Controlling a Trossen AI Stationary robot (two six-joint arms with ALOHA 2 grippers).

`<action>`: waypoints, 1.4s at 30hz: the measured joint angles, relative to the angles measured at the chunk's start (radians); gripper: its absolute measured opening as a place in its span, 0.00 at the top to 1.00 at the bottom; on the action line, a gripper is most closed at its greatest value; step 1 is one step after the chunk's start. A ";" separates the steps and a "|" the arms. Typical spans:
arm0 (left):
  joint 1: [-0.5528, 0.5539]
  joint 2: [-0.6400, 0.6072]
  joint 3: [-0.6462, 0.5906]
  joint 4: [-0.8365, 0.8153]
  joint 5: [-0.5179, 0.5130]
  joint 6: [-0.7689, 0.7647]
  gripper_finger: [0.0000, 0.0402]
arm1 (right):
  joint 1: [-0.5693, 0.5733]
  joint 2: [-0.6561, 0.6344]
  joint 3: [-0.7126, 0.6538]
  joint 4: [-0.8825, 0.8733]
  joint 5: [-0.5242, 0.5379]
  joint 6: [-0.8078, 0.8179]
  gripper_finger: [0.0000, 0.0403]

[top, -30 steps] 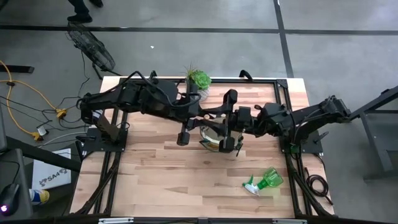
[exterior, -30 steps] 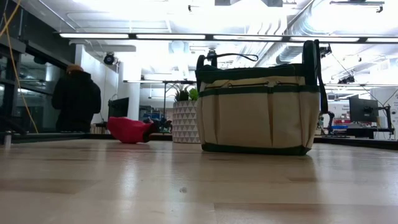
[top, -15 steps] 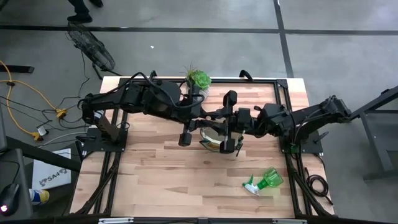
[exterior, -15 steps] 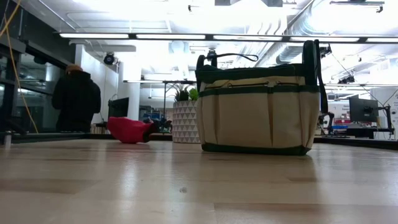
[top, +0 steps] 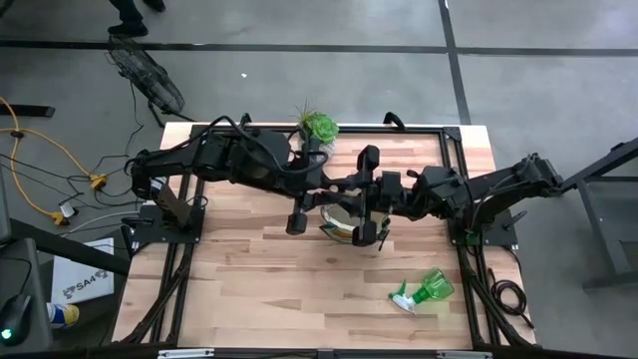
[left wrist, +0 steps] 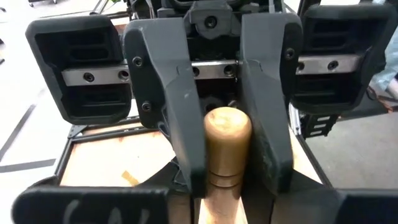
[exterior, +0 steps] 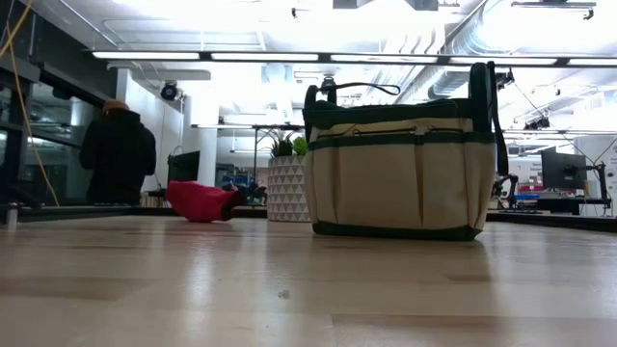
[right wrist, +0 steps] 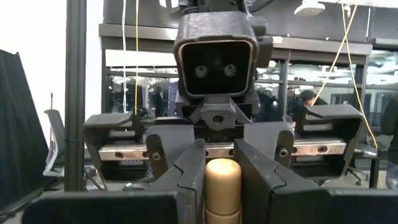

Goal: Pick & Place Garden tools in Gardening bag
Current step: Put the brown hand rake into the gardening bag

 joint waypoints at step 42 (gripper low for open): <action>-0.001 -0.066 0.001 -0.356 -0.110 -0.072 0.75 | 0.004 -0.077 -0.003 -0.368 0.182 0.187 0.86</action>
